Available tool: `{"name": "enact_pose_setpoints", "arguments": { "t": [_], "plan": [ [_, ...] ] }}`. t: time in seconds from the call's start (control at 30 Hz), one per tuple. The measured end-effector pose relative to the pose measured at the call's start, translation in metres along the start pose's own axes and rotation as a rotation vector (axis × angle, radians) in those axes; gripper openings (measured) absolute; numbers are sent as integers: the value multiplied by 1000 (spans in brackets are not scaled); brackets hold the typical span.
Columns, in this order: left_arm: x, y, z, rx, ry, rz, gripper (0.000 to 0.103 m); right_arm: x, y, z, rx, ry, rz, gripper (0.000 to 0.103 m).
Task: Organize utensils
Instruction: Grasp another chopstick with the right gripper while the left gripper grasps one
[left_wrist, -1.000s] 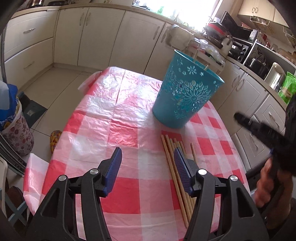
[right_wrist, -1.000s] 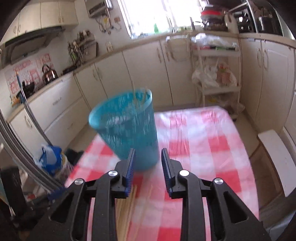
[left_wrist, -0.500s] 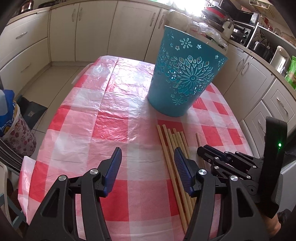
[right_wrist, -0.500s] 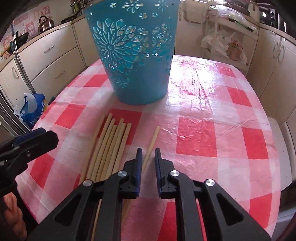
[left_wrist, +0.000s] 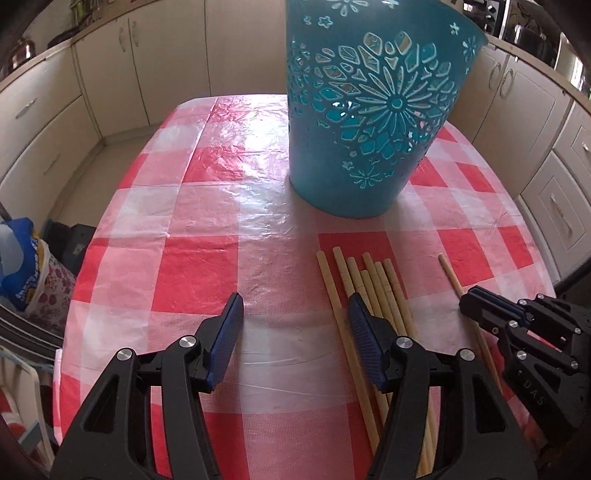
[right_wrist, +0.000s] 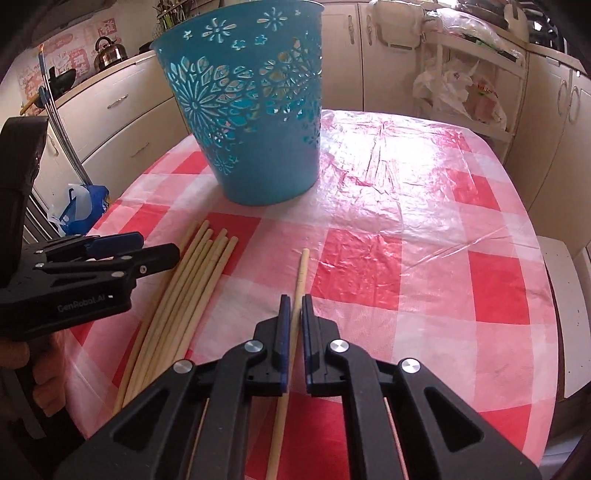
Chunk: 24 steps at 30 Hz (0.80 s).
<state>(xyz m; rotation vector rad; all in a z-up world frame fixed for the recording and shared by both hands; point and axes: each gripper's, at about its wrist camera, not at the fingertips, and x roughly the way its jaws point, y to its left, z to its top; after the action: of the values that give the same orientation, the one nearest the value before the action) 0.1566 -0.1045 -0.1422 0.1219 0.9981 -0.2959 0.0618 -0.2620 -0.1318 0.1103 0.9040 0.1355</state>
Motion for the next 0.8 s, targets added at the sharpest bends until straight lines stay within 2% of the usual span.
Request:
{"name": "enact_pose_setpoints", "arguments": {
  "t": [0.03,0.1,0.13,0.17,0.2,0.23,0.27,0.37,0.43,0.53,0.8],
  "plan": [
    [1,-4,0,29,0,18,55,0,-2,0,10,0,9,7],
    [2,-10,0,83,-7,25,46,-1,-5,-1,29,0,25,7],
    [2,-13,2,105,-8,17,38,-2,-6,-1,37,1,31,7],
    [2,-15,4,124,-4,-3,29,-2,-6,-1,40,2,32,7],
    [2,-16,5,143,0,-24,23,-3,-6,-1,40,2,31,7],
    [2,-17,6,168,4,-61,15,-3,-6,-1,39,4,28,7],
    [3,-15,7,185,9,-124,12,-3,-6,-1,34,6,25,7],
    [5,-7,10,222,27,-228,10,-3,-3,0,4,12,7,7],
    [7,0,14,212,62,-275,10,-2,-3,1,1,16,7,7],
    [7,1,19,228,87,-213,10,-2,-3,2,6,29,7,7],
    [10,-13,18,215,105,-116,10,2,6,8,-60,64,-41,7]
  ]
}}
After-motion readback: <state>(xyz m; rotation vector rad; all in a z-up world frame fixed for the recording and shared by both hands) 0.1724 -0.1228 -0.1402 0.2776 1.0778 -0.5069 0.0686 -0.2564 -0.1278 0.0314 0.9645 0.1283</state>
